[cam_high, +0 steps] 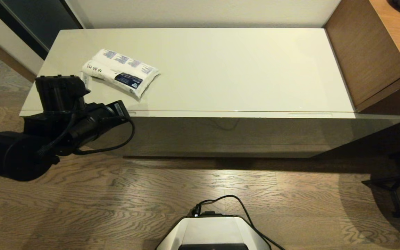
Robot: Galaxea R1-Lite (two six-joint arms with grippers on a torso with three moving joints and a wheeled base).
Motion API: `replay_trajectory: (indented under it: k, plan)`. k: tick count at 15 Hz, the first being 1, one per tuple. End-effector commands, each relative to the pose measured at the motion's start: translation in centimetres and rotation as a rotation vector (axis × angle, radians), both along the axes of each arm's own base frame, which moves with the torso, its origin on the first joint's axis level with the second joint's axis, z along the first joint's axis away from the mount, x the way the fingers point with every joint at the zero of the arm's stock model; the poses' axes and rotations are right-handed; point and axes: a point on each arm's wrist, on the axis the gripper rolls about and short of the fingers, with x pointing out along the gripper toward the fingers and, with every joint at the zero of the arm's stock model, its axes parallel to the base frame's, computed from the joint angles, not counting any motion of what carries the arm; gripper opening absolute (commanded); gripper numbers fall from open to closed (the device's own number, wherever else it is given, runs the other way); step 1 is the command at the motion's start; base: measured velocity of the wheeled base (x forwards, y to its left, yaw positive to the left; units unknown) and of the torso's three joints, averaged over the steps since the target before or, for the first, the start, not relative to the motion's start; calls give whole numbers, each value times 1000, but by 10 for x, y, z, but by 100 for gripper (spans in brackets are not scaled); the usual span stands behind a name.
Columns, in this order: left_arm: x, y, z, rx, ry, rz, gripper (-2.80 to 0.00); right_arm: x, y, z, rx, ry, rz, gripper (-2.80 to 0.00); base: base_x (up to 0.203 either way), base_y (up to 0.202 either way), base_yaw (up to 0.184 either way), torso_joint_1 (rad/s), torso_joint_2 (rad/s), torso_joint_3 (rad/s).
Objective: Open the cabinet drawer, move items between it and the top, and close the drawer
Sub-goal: Open the drawer
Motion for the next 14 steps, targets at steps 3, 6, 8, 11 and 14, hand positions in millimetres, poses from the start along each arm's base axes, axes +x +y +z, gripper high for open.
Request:
replay_trajectory:
  k: [3, 6, 8, 11, 14]
  plan:
    - [7, -1, -15, 9, 45, 2, -280, 0, 0, 0, 0, -6, 0, -280, 0, 0, 0, 0, 0, 0]
    - [2, -1, -17, 15, 57, -1, -280, 0, 0, 0, 0, -6, 0, -280, 0, 0, 0, 0, 0, 0]
    - [-6, 1, -20, 21, 76, -2, -280, 0, 0, 0, 0, -6, 0, -280, 0, 0, 0, 0, 0, 0]
    - [-9, 2, -26, 26, 98, 0, -280, 0, 0, 0, 0, -6, 0, -280, 0, 0, 0, 0, 0, 0]
    - [-12, 3, -44, 44, 161, -6, -280, 0, 0, 0, 0, -6, 0, -280, 0, 0, 0, 0, 0, 0]
